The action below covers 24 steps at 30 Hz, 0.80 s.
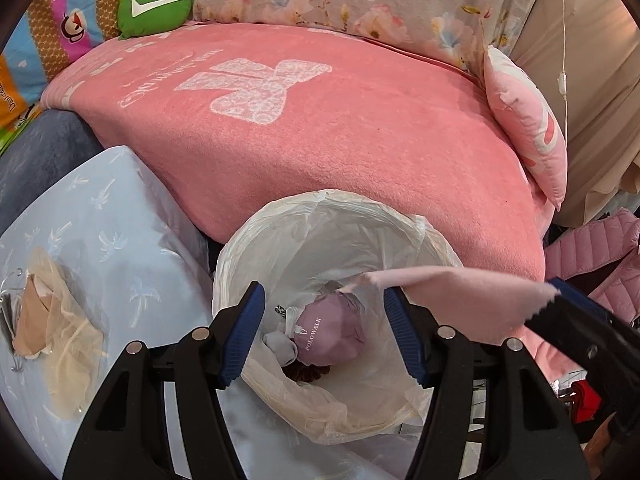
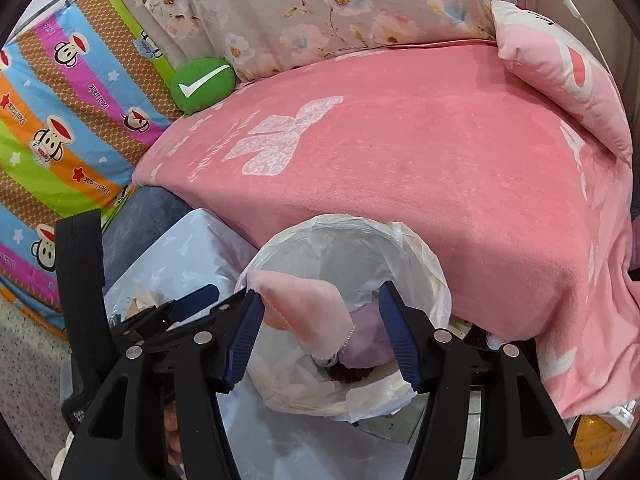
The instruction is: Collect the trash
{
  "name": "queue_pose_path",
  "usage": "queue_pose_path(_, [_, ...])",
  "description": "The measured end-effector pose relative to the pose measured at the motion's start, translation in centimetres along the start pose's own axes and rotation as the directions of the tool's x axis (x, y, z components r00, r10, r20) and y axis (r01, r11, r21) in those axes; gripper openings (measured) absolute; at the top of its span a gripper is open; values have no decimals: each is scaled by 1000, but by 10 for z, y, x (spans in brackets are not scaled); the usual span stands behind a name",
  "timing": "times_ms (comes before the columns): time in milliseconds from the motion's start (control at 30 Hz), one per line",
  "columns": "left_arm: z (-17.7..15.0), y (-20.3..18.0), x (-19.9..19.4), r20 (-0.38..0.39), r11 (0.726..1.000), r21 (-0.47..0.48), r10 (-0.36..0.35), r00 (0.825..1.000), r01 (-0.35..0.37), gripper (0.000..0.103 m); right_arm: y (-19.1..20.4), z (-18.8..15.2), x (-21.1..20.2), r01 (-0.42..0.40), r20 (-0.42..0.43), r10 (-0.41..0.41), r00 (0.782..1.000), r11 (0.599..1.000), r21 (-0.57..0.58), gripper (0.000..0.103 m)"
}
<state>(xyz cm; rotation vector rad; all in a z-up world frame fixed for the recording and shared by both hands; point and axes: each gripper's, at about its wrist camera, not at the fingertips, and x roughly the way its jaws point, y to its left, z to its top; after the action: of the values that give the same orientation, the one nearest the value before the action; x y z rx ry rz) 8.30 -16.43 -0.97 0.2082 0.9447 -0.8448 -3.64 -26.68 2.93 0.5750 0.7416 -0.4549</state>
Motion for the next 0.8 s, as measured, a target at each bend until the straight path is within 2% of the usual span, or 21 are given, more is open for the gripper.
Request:
queue_pose_path(333, [-1, -6, -5, 5, 999, 35, 4, 1000, -4, 59, -6, 2, 3, -17, 2, 17, 1000, 1000, 8, 58])
queue_pose_path(367, [-2, -6, -5, 5, 999, 39, 12, 1000, -12, 59, -6, 5, 4, -21, 5, 21, 1000, 1000, 7, 56])
queue_pose_path(433, [-5, -3, -6, 6, 999, 36, 27, 1000, -28, 59, -4, 9, 13, -22, -12, 22, 1000, 1000, -7, 41])
queue_pose_path(500, [-8, 3, -8, 5, 999, 24, 30, 1000, -30, 59, -2, 9, 34, 22, -76, -25, 997, 999, -41, 40])
queue_pose_path(567, [-11, 8, -10, 6, 999, 12, 41, 999, -41, 59, -2, 0, 64, 100, -172, -116, 978, 990, -99, 40])
queue_pose_path(667, [-16, 20, -13, 5, 998, -5, 59, 998, -59, 59, -7, -22, 91, 144, -267, -178, 947, 980, -140, 40])
queue_pose_path(800, [-22, 35, -16, 2, 996, -26, 82, 997, -82, 59, -7, -50, 101, 180, -327, -248, 912, 958, -224, 40])
